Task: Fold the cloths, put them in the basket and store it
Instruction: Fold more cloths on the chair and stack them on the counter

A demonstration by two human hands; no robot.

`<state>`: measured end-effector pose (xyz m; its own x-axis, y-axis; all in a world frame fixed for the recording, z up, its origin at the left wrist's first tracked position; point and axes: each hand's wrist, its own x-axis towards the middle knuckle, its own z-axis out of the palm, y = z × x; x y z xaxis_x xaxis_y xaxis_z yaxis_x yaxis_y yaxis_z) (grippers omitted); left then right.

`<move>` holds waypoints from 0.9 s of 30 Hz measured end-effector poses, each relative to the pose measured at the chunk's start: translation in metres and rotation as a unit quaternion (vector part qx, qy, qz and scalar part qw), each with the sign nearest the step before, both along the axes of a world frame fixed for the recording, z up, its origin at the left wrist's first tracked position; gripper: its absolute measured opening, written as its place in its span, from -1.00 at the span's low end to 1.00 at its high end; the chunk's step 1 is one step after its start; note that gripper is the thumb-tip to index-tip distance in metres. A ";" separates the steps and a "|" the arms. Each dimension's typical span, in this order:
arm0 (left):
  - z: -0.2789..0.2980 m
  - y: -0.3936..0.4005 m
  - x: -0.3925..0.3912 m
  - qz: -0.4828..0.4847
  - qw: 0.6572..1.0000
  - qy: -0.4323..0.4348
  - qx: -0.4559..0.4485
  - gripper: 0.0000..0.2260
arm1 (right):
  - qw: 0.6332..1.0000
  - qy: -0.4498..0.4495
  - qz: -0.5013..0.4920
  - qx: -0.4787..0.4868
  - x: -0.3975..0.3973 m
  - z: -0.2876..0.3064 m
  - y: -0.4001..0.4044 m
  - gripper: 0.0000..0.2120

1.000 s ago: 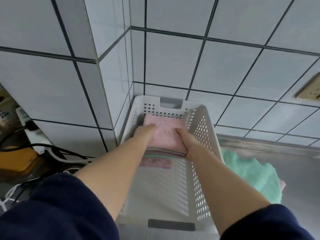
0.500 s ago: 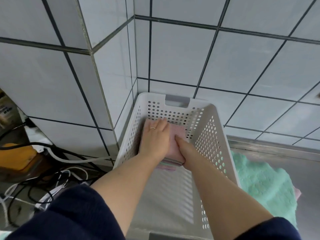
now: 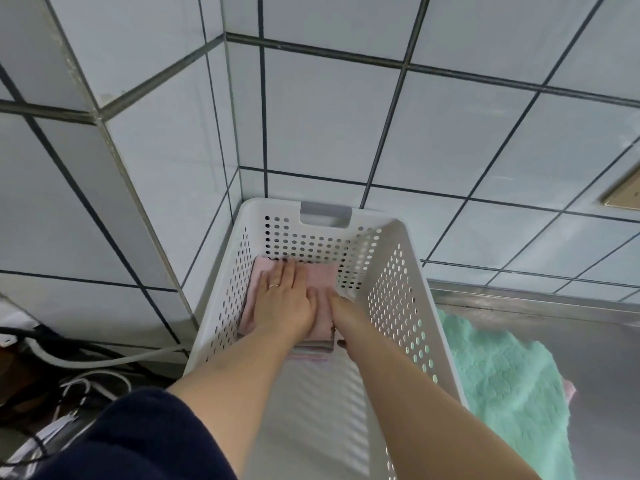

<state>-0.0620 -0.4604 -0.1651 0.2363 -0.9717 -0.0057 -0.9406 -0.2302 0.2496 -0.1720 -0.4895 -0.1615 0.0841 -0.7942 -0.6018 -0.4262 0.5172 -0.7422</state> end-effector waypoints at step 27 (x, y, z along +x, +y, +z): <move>0.165 0.091 -0.139 -0.283 0.910 0.284 -0.105 -0.78 | 0.957 -0.062 -0.124 -0.254 -0.191 0.173 0.153 -0.85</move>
<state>-0.2010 -0.3694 0.0002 -0.2847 -0.9310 0.2286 -0.5998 0.3590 0.7151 -0.3627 -0.3361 0.0117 -0.0984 -0.9866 -0.1302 -0.2302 0.1499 -0.9615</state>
